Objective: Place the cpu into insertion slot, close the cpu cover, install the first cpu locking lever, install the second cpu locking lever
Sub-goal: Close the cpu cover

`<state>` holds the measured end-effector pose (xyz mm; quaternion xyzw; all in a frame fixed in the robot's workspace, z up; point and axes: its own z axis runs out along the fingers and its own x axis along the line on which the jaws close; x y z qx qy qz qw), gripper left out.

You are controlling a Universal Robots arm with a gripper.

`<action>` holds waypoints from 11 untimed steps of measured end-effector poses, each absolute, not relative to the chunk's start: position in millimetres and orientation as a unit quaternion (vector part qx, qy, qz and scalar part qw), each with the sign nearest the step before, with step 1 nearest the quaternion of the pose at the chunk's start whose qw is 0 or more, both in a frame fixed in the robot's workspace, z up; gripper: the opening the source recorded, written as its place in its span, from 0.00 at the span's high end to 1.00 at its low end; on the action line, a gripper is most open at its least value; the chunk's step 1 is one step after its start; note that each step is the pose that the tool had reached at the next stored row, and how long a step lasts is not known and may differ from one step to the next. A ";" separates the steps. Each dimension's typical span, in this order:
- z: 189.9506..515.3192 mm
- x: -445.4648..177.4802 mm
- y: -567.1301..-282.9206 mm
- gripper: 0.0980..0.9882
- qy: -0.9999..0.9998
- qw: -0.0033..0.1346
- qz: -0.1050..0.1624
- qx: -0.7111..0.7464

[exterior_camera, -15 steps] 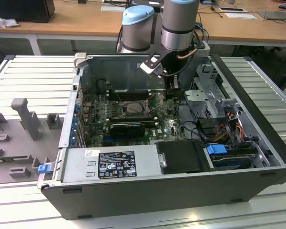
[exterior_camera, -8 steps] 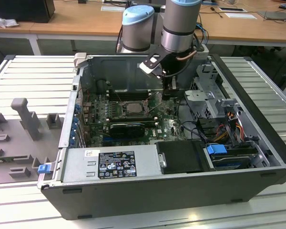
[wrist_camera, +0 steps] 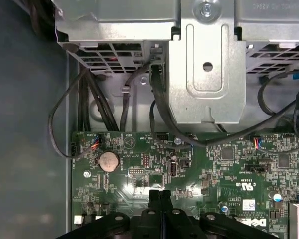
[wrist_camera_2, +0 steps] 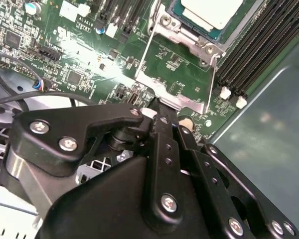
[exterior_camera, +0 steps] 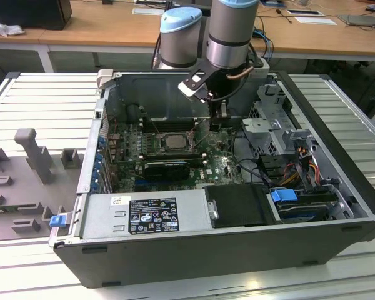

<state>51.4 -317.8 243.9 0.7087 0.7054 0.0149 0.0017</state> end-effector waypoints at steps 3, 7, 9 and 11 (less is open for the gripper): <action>243.9 48.9 -317.9 0.99 0.705 0.002 0.015 0.709; 243.9 46.4 -317.9 0.99 0.705 0.002 0.015 0.709; 243.9 44.5 -317.8 0.99 0.705 0.002 0.015 0.709; 243.9 43.3 -317.9 0.99 0.705 0.002 0.015 0.709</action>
